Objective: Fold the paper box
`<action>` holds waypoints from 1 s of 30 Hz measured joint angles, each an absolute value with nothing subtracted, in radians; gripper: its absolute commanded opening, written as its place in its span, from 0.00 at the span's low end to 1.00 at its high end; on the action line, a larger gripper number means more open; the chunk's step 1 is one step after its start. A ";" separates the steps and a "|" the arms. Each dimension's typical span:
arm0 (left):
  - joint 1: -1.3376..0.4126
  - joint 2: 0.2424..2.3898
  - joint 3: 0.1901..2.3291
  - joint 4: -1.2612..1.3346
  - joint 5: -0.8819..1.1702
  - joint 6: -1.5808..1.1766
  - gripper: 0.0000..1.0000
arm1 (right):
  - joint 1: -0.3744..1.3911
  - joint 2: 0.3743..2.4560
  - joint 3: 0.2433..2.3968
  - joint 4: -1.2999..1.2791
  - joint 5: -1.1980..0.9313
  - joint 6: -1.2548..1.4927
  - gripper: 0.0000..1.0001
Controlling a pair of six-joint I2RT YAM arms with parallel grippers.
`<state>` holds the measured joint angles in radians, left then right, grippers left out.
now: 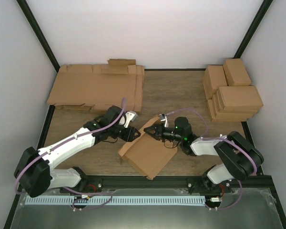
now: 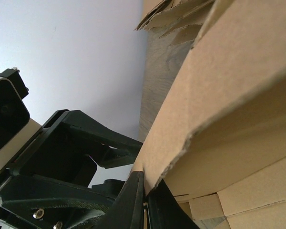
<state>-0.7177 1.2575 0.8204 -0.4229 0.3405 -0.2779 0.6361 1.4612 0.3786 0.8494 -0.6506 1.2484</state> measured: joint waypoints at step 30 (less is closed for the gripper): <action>-0.719 1.268 0.799 -0.369 0.389 -0.265 0.23 | 0.636 1.348 0.402 0.559 -0.606 1.060 0.32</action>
<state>-0.7189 1.2682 0.7990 -0.3687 0.3889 -0.2653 0.6361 1.3483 0.4015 0.5594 -0.6064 1.0595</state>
